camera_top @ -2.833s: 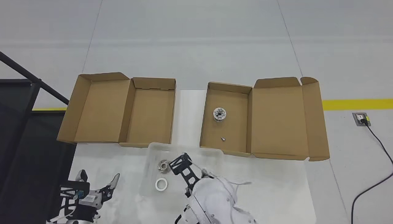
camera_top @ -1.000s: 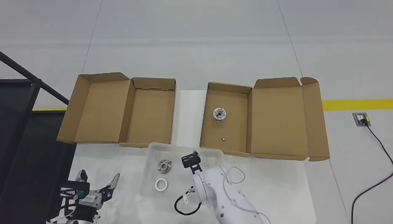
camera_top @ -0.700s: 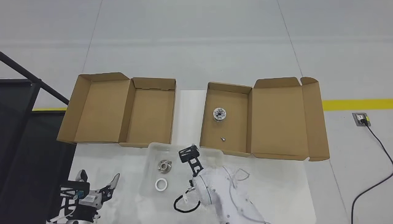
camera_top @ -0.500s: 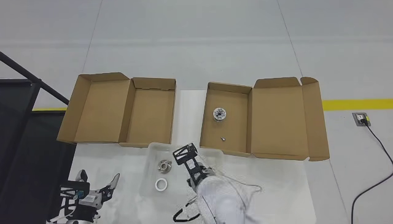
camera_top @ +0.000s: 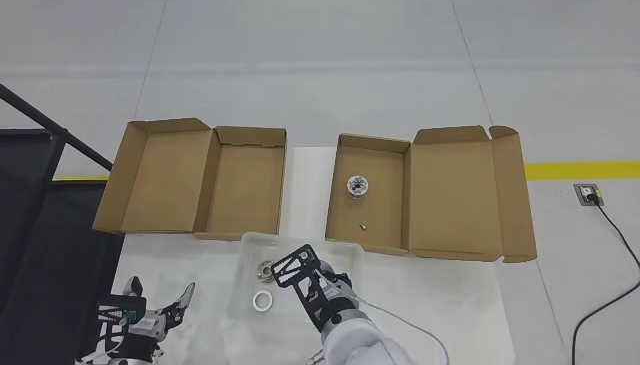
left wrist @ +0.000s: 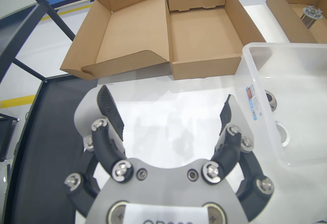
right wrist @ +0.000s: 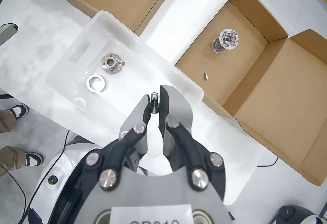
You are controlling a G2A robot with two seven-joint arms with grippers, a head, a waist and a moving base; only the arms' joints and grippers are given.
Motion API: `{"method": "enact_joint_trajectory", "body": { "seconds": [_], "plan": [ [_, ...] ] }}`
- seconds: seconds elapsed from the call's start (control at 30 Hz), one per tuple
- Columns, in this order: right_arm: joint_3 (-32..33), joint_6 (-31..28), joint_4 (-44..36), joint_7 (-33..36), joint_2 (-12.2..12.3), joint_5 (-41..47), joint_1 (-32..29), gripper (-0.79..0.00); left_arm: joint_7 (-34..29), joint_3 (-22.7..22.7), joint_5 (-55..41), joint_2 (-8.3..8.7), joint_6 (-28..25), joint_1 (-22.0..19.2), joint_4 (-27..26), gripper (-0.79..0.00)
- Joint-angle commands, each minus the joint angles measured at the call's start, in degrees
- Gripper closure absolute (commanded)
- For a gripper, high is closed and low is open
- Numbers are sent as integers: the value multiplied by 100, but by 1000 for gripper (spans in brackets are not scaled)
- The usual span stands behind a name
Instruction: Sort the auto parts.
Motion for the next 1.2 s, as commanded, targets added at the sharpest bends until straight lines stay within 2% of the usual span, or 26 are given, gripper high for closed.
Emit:
{"method": "enact_joint_trajectory", "body": {
  "seconds": [0.0, 0.13, 0.27, 0.37, 0.43, 0.6, 0.8, 1.0, 1.17],
  "plan": [
    [0, 0, 0, 0, 0, 0, 0, 0, 0, 0, 0, 0, 0, 0, 0, -785],
    [397, 544, 382, -270, -58, 345, 152, 0, 0, 0, 0, 0, 0, 0, 0, -785],
    [791, 1314, 923, -430, -182, 873, 693, 0, 0, 0, 0, 0, 0, 0, 0, -785],
    [1042, 1989, 1470, -579, -262, 897, 1103, 0, 0, 0, 0, 0, 0, 0, 0, -785],
    [1194, 2195, 1908, -656, -311, 1087, 1412, 0, 0, 0, 0, 0, 0, 0, 0, -785],
    [1889, 1923, 3138, -974, -368, 2321, 2186, 0, 0, 0, 0, 0, 0, 0, 0, -785],
    [2561, 2008, 4886, -1638, -382, 3042, 3090, 0, 0, 0, 0, 0, 0, 0, 0, -785],
    [2786, 2240, 6336, -2253, -417, 3442, 3746, 0, 0, 0, 0, 0, 0, 0, 0, -785],
    [2842, 2350, 7100, -2524, -436, 3585, 4104, 0, 0, 0, 0, 0, 0, 0, 0, -785]
  ]
}}
